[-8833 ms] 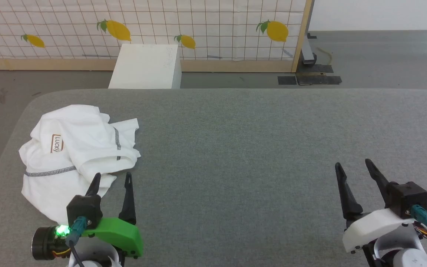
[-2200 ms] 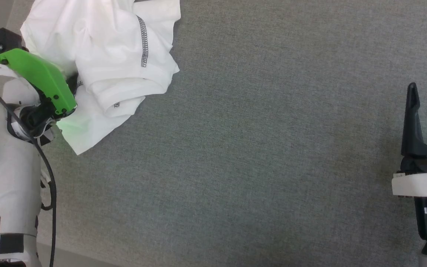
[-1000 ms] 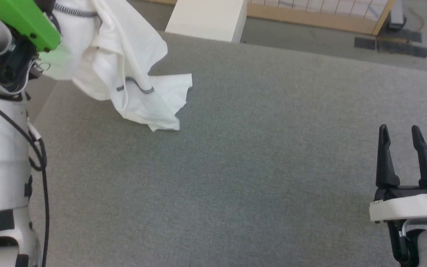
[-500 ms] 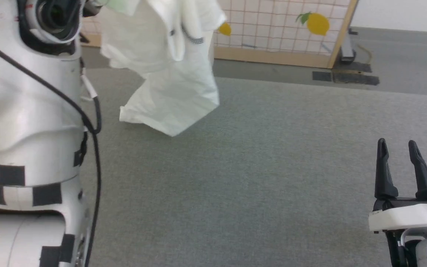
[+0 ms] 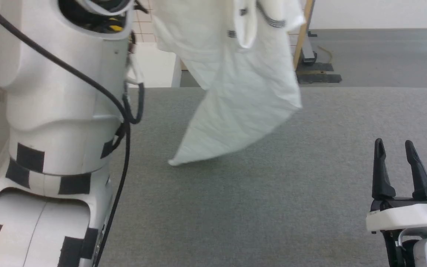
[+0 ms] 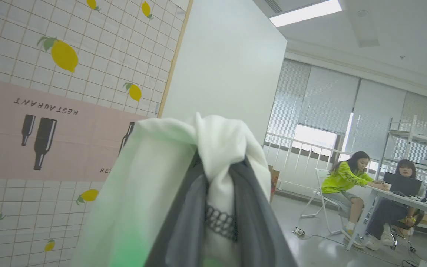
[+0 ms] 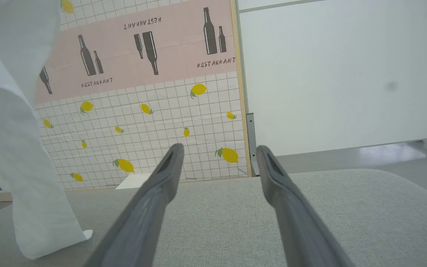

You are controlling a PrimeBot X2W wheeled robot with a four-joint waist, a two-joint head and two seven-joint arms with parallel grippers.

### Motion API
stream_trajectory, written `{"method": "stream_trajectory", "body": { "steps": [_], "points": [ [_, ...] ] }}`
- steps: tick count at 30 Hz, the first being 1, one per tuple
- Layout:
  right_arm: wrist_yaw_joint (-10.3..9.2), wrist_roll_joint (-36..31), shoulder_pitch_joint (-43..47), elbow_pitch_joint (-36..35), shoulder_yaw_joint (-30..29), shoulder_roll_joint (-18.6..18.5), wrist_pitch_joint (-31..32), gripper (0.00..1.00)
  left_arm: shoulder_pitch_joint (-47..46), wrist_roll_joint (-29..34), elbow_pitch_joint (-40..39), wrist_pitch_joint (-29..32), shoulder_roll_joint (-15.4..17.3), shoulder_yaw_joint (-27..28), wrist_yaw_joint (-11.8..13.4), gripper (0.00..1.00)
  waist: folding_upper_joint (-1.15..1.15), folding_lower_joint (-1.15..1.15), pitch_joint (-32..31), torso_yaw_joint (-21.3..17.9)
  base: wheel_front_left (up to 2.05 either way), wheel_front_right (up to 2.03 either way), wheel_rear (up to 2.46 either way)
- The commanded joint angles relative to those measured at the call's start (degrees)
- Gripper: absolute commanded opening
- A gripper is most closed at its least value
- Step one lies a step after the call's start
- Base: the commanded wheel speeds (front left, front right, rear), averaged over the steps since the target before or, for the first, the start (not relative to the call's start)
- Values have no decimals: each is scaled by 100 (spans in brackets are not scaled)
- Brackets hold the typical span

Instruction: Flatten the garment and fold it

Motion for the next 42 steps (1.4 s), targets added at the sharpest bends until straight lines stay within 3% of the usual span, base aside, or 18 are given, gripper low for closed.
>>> {"method": "stream_trajectory", "body": {
  "steps": [1, 7, 13, 26, 30, 42],
  "points": [
    [-9, 40, 21, 15, 24, 1, -31, 100, -150, -230, -62, -105, -33, -158, 74, 0, 0, 0, 12, -124, 0, 0, 0],
    [-9, 62, -22, 41, 8, 1, -31, 100, -333, -937, -226, -486, -35, -966, 361, 0, 0, 0, 76, -251, 0, 0, 0],
    [-9, 88, -51, 32, -35, 1, -31, 100, -59, -1109, -157, -700, -36, -1592, 464, 0, 0, 0, 162, -289, 0, 0, 0],
    [-9, 54, -123, -31, -180, 1, -31, 100, 2009, -1136, 326, -1246, -17, -2217, 306, 0, 0, 0, 424, -109, 0, 0, 0],
    [-9, 27, -148, -44, -170, 1, -31, 100, 2566, -1067, 708, -1490, 17, -2382, 244, 0, 0, 0, 505, -25, 0, 0, 0],
    [-9, -47, -279, -28, -41, 1, -31, 100, 3295, -555, 2421, -1297, 224, -3239, 252, 0, 0, 0, 766, 16, 0, 0, 0]
  ]
}}
